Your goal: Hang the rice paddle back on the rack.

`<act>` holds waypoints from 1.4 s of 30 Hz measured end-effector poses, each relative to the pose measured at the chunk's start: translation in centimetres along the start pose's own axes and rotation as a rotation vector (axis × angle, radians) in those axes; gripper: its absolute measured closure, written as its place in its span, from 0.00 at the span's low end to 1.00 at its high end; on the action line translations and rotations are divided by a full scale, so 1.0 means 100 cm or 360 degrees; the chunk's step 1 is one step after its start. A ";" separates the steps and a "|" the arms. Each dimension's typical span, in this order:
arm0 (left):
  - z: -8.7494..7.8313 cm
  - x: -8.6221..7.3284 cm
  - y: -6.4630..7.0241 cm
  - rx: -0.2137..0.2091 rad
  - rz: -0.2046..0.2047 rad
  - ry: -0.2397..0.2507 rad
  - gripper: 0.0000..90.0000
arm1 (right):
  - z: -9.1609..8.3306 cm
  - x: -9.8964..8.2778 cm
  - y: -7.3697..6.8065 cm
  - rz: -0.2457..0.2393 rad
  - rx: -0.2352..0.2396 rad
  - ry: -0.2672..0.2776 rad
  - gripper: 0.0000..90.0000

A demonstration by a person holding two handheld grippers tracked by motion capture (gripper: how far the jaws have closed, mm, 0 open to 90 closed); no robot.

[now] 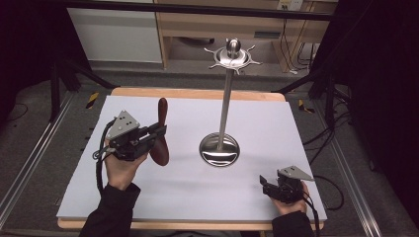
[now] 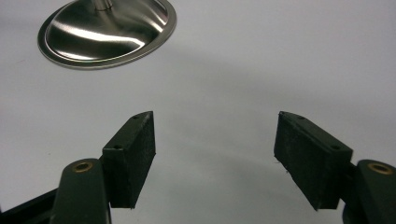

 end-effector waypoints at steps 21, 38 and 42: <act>0.009 0.037 0.014 -0.0047 0.0051 0.0064 0.87 | 0.000 0.000 0.000 0.0002 0.0014 0.0000 0.34; 0.012 0.060 0.022 -0.0084 0.0041 0.0070 0.87 | 0.000 0.000 0.000 0.0004 0.0014 0.0000 0.35; 0.015 0.065 0.024 -0.0095 0.0051 0.0075 0.87 | 0.000 0.000 0.000 0.0007 0.0014 0.0001 0.35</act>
Point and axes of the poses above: each handheld gripper's, and its own axes: z roughly forward along the jaws, x roughly out of its top, y roughly to its right, the point moved 7 cm from there along z, roughly forward along the jaws, and after that the axes turned 6 degrees about -y, right-handed, at the moved point
